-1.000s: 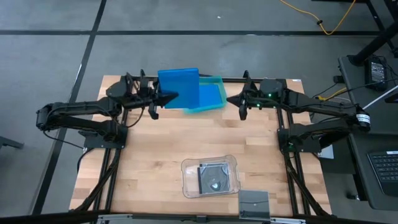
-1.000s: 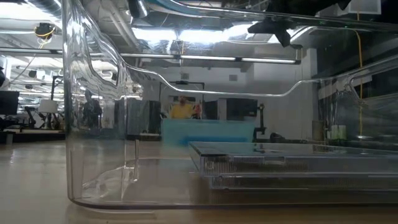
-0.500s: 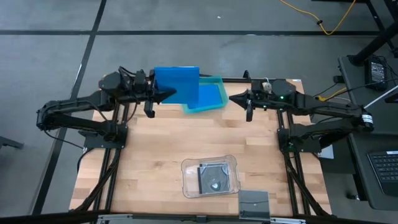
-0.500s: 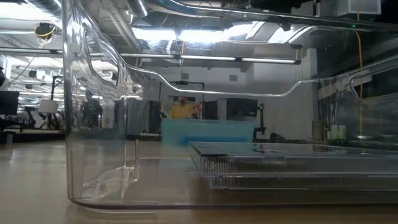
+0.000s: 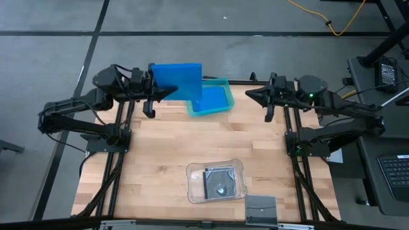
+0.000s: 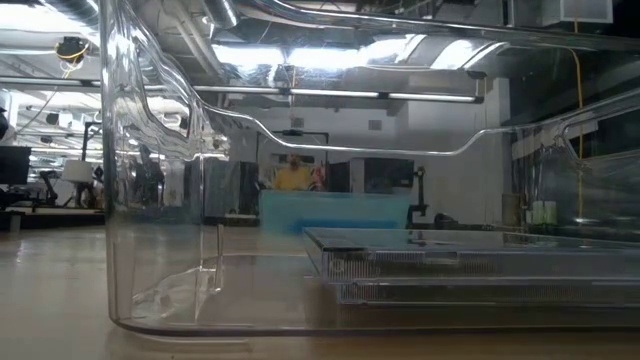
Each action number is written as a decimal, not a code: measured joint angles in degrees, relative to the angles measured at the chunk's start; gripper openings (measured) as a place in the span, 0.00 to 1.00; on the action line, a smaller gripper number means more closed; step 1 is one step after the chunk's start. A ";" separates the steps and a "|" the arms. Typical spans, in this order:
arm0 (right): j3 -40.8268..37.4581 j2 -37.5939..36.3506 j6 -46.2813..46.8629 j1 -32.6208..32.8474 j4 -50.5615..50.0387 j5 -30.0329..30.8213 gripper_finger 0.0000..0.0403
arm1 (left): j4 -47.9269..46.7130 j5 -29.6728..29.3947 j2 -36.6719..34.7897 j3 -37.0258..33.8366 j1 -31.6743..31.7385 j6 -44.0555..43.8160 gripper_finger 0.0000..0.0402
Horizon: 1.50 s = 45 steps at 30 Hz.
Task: Pick & place jewel cases by type
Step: Put the blue CD case into the green bin
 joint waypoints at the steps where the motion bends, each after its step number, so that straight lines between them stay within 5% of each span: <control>1: 0.75 0.04 -0.63 0.00 0.01 0.00 0.02 | -0.08 0.02 0.31 0.47 -0.01 0.40 0.01; 15: 2.20 0.75 -2.44 -0.02 -1.72 0.88 0.02 | -5.60 1.75 6.32 10.82 -3.57 9.20 0.01; 32: 2.20 0.83 -2.23 -0.02 -2.02 0.90 0.02 | -18.40 1.26 11.22 27.55 -10.54 33.18 0.01; 45: 2.20 0.83 -0.66 -0.02 -1.82 0.96 0.02 | -24.57 -9.59 12.87 35.76 -21.32 56.14 0.01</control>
